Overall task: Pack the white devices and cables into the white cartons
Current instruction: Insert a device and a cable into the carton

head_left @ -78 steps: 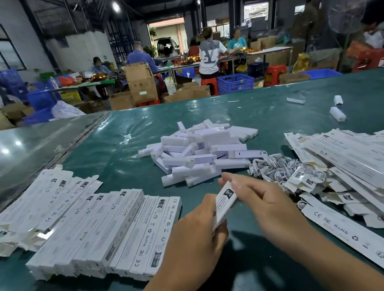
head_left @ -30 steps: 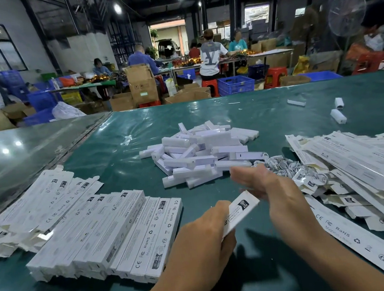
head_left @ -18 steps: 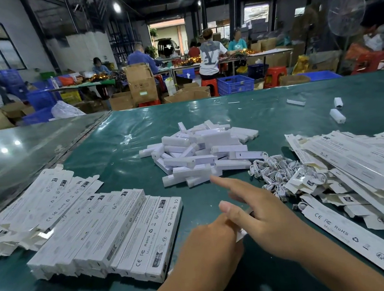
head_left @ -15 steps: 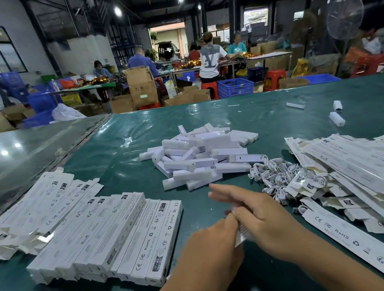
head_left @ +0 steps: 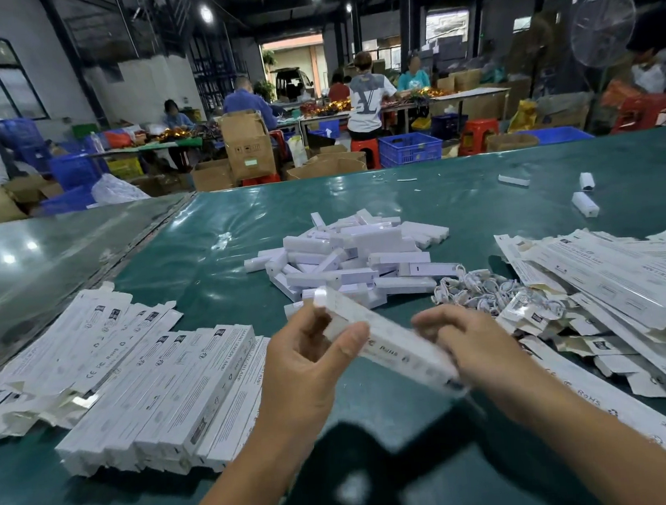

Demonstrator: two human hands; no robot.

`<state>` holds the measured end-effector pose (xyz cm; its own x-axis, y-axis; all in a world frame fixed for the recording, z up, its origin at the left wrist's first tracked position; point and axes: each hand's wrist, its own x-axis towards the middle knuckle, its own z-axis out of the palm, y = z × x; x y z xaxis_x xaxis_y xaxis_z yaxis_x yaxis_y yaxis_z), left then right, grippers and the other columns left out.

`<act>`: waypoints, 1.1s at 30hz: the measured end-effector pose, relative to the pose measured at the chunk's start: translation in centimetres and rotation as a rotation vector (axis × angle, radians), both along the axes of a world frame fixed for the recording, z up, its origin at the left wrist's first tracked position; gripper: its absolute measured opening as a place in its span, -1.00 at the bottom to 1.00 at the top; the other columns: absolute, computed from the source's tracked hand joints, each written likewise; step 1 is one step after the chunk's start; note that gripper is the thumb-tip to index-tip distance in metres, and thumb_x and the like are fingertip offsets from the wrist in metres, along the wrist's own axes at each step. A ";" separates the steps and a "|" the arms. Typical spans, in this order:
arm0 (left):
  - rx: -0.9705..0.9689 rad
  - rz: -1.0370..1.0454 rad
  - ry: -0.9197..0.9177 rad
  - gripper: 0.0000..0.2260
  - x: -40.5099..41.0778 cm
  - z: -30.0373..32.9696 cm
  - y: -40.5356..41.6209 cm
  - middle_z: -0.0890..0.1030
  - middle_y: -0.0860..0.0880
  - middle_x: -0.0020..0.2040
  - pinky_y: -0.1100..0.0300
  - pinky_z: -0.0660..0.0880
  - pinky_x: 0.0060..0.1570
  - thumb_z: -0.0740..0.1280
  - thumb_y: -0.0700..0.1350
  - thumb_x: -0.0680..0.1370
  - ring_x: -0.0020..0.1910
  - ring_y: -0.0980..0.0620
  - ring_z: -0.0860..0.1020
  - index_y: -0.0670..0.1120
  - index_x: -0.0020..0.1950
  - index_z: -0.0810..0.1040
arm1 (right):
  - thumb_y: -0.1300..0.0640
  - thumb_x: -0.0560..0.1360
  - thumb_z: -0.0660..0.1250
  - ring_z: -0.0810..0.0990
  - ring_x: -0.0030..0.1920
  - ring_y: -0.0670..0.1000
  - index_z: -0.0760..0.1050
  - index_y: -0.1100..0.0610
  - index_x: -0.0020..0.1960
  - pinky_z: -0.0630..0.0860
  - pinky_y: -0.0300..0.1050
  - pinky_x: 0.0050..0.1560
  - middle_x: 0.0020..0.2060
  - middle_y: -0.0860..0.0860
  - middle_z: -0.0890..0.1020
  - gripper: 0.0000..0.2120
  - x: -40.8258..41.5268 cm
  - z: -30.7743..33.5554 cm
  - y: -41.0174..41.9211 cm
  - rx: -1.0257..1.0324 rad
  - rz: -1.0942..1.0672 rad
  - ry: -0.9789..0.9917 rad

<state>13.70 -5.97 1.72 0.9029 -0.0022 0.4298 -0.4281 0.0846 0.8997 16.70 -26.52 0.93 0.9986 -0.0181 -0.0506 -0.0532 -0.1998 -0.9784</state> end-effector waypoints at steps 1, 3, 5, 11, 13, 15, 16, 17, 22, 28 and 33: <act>-0.012 0.023 -0.006 -0.71 0.0 0.0 0.0 0.68 -0.15 -0.07 0.16 0.54 -0.08 0.51 0.11 0.41 -0.11 0.00 0.60 -0.04 0.00 0.65 | 0.36 0.61 0.17 0.68 -0.06 -0.15 0.60 0.06 0.02 0.66 -0.05 -0.01 -0.12 -0.11 0.73 -0.70 0.1 -0.4 0.4 -0.185 0.011 -0.102; -0.029 0.047 -0.033 -0.76 0.0 0.0 -0.1 0.70 -0.12 -0.01 0.20 0.55 -0.02 0.47 0.12 0.45 -0.01 0.02 0.65 0.00 -0.01 0.61 | 0.28 0.62 0.23 0.64 0.02 -0.15 0.56 -0.01 0.07 0.54 -0.12 0.18 -0.03 -0.15 0.69 -0.77 1.4 -0.4 1.1 -0.398 0.056 -0.226; -0.058 0.027 -0.042 -0.73 -0.2 0.0 -0.3 0.72 -0.13 0.00 0.13 0.58 0.08 0.44 0.11 0.49 0.02 -0.09 0.69 -0.03 0.04 0.51 | 0.15 0.65 0.25 0.60 0.03 -0.10 0.56 0.01 0.17 0.46 -0.17 0.10 0.03 -0.13 0.65 -0.83 4.0 0.1 2.0 -0.547 0.110 -0.296; 0.050 -0.129 0.050 -0.63 -1.1 -0.8 -1.8 0.65 -0.14 -0.27 0.18 0.57 -0.20 0.49 0.10 0.43 -0.28 -0.03 0.64 -0.07 0.09 0.49 | -0.12 0.60 0.32 0.47 0.33 0.13 0.42 0.14 0.43 0.46 0.07 0.28 0.34 0.09 0.54 -0.50 12.3 2.6 7.6 -0.825 0.244 -0.413; 0.162 -0.178 0.094 -0.72 -1.4 -1.4 -2.3 0.60 -0.20 -0.28 0.10 0.55 -0.21 0.49 0.09 0.42 -0.28 -0.05 0.60 0.00 0.03 0.57 | -0.13 0.60 0.31 0.45 0.32 0.16 0.46 0.14 0.39 0.46 0.06 0.25 0.31 0.11 0.55 -0.52 13.5 2.2 9.3 -1.023 0.248 -0.425; 0.254 -0.212 0.103 -0.78 -1.7 -1.8 -2.7 0.60 -0.21 -0.27 0.07 0.50 -0.24 0.47 0.09 0.45 -0.29 -0.06 0.55 0.02 -0.02 0.59 | -0.01 0.63 0.28 0.49 0.24 0.17 0.54 0.14 0.27 0.48 0.05 0.21 0.22 0.11 0.59 -0.69 13.7 1.6 10.1 -1.164 0.203 -0.507; 0.260 -0.210 0.102 -0.79 -1.8 -1.8 -2.7 0.60 -0.19 -0.29 0.07 0.48 -0.27 0.47 0.10 0.46 -0.31 -0.06 0.54 0.00 -0.04 0.59 | 0.08 0.64 0.26 0.52 0.19 0.17 0.57 0.15 0.20 0.50 0.05 0.16 0.15 0.11 0.61 -0.77 13.8 1.3 10.1 -1.152 0.161 -0.541; 0.257 -0.190 0.090 -0.78 -1.8 -1.7 -2.6 0.60 -0.15 -0.31 0.07 0.48 -0.28 0.46 0.11 0.45 -0.33 -0.07 0.53 -0.01 -0.07 0.59 | 0.15 0.63 0.23 0.55 0.12 0.18 0.57 0.16 0.13 0.52 0.06 0.10 0.07 0.11 0.63 -0.82 13.8 1.2 9.9 -1.094 0.124 -0.553; 0.225 -0.040 0.030 -0.75 -1.3 -1.3 -2.5 0.59 -0.02 -0.37 0.22 0.56 -0.28 0.42 0.16 0.42 -0.39 0.08 0.58 0.00 -0.10 0.59 | 0.08 0.62 0.27 0.55 0.09 0.13 0.50 0.07 0.20 0.54 0.06 0.04 0.07 0.07 0.62 -0.82 13.6 0.6 7.1 -0.964 0.183 -0.508; 0.280 -0.017 0.007 -0.72 -1.4 -1.5 -2.6 0.53 -0.07 -0.40 0.10 0.49 -0.37 0.41 0.18 0.45 -0.39 0.07 0.50 -0.03 -0.12 0.57 | 0.05 0.64 0.25 0.53 0.09 0.15 0.49 0.12 0.15 0.44 -0.03 -0.02 0.11 0.10 0.58 -0.83 13.5 0.3 6.0 -1.173 0.222 -0.487; 0.283 0.086 0.004 -0.72 -0.7 -1.3 -1.9 0.50 -0.07 -0.39 0.18 0.49 -0.35 0.39 0.19 0.44 -0.41 0.06 0.48 -0.02 -0.17 0.55 | 0.05 0.62 0.26 0.46 0.08 0.17 0.51 0.15 0.06 0.40 0.03 0.01 0.17 0.18 0.51 -0.83 12.4 -0.5 4.8 -1.241 0.202 -0.506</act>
<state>13.00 -7.92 0.45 0.9066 -0.0450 0.4197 -0.4195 -0.2062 0.8840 29.10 -21.68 0.47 0.8933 0.3651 0.2621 0.3910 -0.9189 -0.0523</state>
